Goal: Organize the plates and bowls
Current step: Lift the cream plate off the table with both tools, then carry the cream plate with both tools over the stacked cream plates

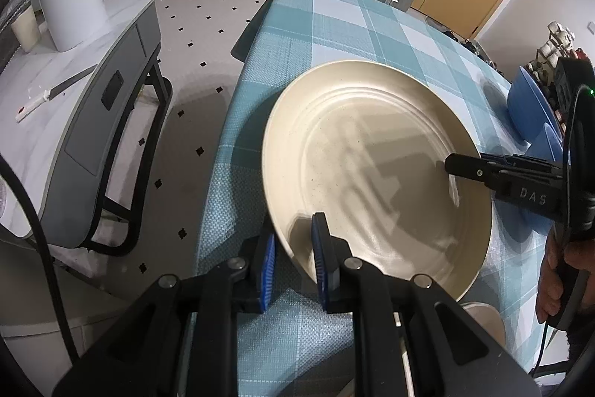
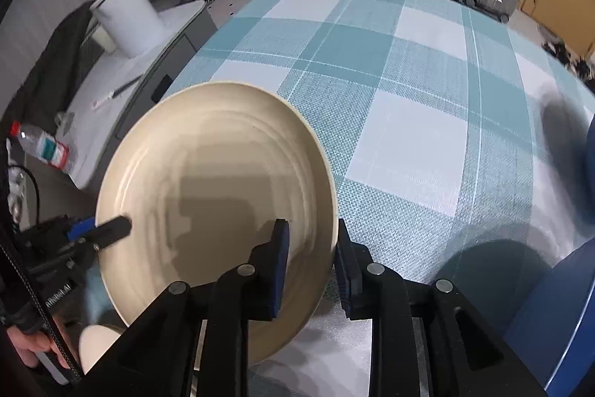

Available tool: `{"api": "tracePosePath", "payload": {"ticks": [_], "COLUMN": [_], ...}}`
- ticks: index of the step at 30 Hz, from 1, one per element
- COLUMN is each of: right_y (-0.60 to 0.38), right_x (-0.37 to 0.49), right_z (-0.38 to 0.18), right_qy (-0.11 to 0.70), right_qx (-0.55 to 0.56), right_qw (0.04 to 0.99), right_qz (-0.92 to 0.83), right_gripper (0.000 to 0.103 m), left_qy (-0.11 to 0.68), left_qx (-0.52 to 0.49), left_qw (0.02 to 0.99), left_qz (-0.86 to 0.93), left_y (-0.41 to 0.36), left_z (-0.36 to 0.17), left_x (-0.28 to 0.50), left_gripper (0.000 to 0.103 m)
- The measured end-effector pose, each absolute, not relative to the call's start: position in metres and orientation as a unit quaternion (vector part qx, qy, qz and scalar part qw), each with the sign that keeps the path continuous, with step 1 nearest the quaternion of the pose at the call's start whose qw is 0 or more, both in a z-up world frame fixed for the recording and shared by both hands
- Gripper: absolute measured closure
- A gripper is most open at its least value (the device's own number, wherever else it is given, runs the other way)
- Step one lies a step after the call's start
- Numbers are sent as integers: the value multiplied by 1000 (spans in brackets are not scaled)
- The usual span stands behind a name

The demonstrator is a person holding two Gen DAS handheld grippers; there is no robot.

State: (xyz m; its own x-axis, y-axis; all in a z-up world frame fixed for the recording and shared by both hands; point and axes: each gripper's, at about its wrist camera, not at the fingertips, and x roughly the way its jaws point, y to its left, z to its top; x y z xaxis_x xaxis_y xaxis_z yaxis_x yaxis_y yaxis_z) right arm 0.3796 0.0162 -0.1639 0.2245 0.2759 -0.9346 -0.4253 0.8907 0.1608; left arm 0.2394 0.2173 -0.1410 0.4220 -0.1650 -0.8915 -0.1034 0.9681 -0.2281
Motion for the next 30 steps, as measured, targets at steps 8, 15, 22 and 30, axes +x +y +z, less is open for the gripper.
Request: {"api": "tracePosePath", "payload": {"ticks": [8,15,22,30], "right_y": [13,13,15,13], "right_x": [383,383,374,363], "right_z": [-157,-141,-125,-107], "right_qy": [575,564,556,548], "right_qx": [-45,-30,-26,-27], "right_qw": [789,796,800,804], "right_qz": [211,217,224,228], "right_gripper": [88,88,88,88], "left_qy": [541,532,527,525], "left_qx": [-120,-120,-121,-122], "left_qw": [832,838,841,842], "left_qz": [-8,-3,-1,-6], "left_y": [214,217,219,214], "left_z": [-134,-122,-111,-93], "left_x": [240,238,230,216], "left_gripper": [87,87,87,86]}}
